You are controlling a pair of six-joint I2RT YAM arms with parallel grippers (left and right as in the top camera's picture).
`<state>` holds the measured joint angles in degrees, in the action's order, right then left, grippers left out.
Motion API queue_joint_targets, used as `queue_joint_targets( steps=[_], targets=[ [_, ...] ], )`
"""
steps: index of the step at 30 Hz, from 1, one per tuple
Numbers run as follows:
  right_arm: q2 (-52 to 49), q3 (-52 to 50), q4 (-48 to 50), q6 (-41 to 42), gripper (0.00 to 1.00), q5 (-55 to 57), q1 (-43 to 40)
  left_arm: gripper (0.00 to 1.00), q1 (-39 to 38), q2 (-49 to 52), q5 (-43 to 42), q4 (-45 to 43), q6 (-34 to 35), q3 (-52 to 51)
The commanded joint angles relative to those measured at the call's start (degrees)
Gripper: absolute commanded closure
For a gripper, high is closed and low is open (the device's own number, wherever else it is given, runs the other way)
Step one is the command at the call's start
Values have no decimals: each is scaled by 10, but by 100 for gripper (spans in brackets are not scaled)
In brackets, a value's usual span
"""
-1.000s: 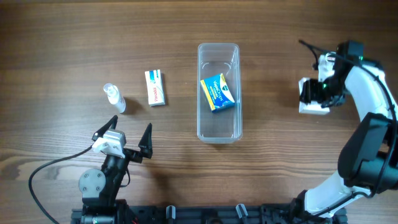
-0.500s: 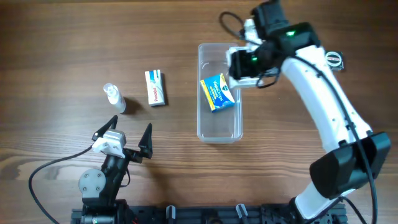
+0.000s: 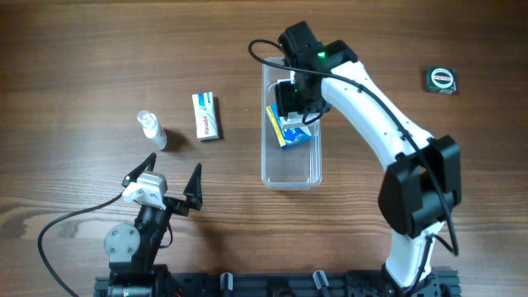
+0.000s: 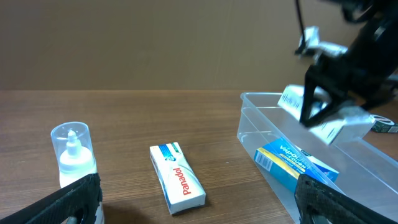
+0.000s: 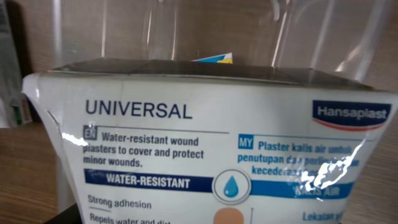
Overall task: Pack container
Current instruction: 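Carry the Hansaplast pack into the container and release it upright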
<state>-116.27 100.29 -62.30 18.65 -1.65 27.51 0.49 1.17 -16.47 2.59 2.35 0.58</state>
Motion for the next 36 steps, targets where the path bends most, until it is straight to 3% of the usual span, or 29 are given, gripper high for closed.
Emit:
queue_joint_targets(
  steps=[1, 11, 17, 24, 31, 35, 36],
  targets=[
    [-11, 8, 6, 9, 31, -14, 14, 0, 4, -3, -9, 2, -8, -3],
    [-56, 3, 10, 8, 30, -14, 28, 0, 4, -3, -9, 2, -8, -3],
    [-62, 3, 12, 8, 22, 3, 28, 0, 4, -3, -9, 2, -8, -3],
    [-60, 4, 1, -6, 21, 29, 28, 0, 4, -3, -9, 2, -8, -3],
    [-7, 56, -48, -21, 15, 29, 28, 0, 4, -3, -9, 2, -8, -3],
    [49, 56, -55, -21, 15, -2, 28, 0, 4, -3, -9, 2, -8, -3],
    [66, 56, -63, -21, 19, -23, 28, 0, 4, -3, -9, 2, -8, -3]
  ],
)
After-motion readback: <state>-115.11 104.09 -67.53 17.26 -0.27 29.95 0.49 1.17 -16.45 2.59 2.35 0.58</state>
